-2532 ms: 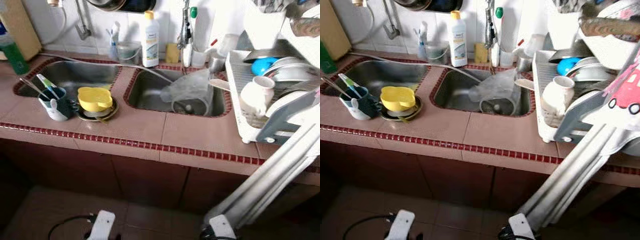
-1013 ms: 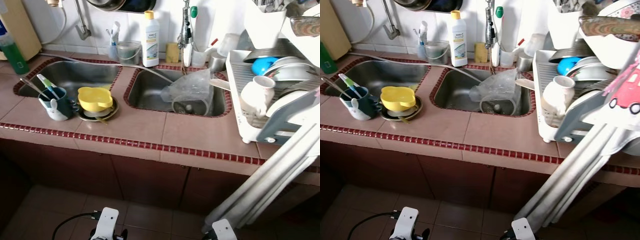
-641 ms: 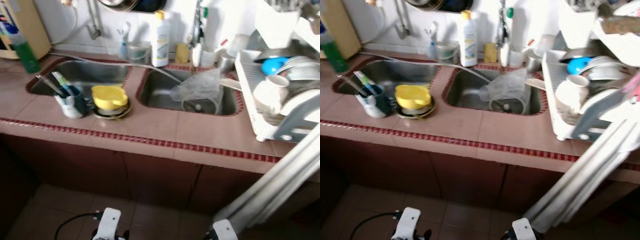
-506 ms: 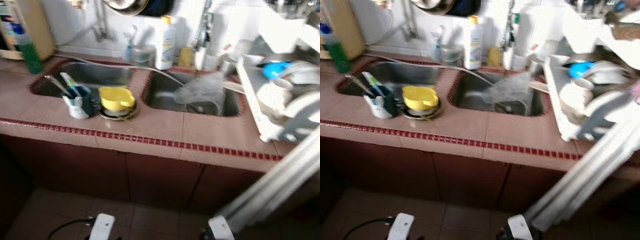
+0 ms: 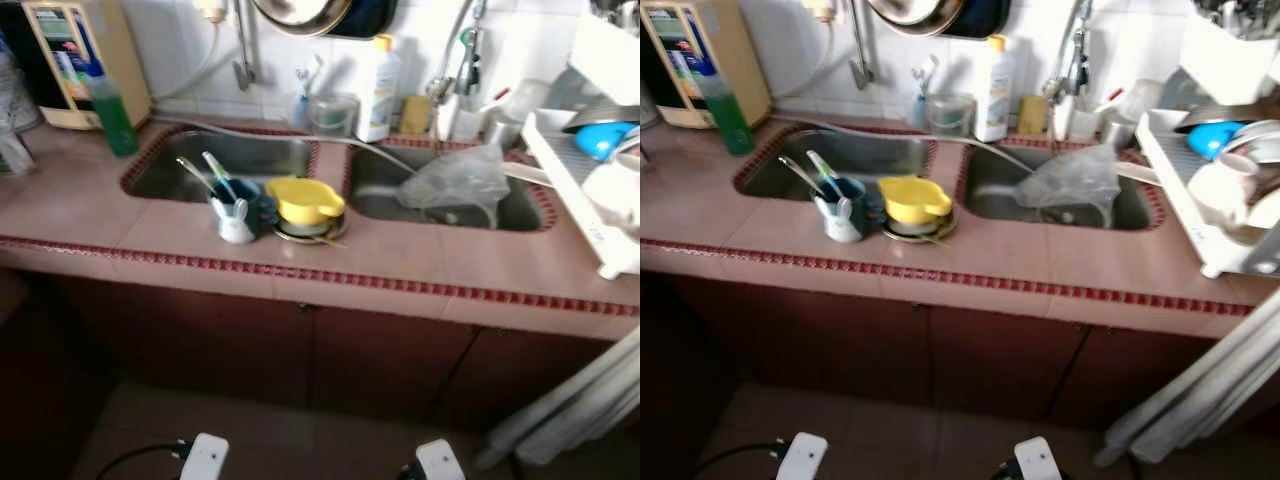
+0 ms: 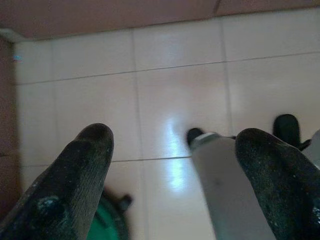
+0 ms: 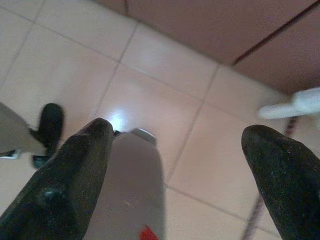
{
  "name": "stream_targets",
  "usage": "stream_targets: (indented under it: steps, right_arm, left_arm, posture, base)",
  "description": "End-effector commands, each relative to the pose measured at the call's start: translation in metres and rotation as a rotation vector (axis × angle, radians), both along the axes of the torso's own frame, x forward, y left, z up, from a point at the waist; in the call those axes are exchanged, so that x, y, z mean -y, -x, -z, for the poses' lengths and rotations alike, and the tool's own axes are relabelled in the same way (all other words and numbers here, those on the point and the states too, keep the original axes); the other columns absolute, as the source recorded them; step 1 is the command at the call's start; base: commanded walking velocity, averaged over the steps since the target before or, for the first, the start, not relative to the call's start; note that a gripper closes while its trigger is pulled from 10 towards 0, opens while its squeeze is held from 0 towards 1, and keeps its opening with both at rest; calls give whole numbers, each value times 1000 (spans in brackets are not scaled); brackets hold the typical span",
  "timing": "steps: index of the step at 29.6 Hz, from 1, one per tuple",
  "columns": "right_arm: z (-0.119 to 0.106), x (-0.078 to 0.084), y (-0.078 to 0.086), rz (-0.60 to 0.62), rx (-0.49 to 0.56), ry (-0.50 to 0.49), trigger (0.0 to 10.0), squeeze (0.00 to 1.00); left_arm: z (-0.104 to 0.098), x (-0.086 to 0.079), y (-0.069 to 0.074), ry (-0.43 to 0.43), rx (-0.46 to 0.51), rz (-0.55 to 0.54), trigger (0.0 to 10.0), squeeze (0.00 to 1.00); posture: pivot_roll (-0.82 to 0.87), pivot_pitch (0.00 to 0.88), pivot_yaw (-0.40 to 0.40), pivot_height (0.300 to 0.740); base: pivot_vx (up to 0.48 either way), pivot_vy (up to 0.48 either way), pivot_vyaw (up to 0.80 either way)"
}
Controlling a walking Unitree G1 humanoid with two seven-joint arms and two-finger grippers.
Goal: Kitchen organization
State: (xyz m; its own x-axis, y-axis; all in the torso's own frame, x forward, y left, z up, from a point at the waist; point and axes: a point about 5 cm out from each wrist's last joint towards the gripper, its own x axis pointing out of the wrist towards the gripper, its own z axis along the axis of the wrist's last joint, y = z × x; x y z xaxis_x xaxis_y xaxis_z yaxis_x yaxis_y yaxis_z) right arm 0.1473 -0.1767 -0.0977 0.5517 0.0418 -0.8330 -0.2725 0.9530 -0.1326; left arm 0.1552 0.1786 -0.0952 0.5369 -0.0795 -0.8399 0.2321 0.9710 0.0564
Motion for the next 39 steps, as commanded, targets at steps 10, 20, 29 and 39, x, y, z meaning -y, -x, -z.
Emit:
stream_targets:
  steps: [10,20,29,39]
  right_arm:
    - [3,10,9,20,-36,23,10000,0]
    - [2,9,8,33,-31,13,10000,0]
    - [2,10,7,57,-32,-19,10000,75]
    - [-1,11,1,51,10,-37,10000,0]
  left_arm:
    - [-3,11,-9,32,40,11,10000,0]
    - [-5,14,-13,53,66,5,10000,0]
    - [-6,13,-15,79,60,-30,10000,1000]
    - [-12,15,-25,64,120,36,10000,0]
  posture:
    - [-109,0,28,711]
    - [-106,0,25,711]
    - [-105,0,22,711]
    - [-108,0,21,711]
  base:
    - [0,0,0]
    - [0,0,0]
    - [0,0,0]
    - [0,0,0]
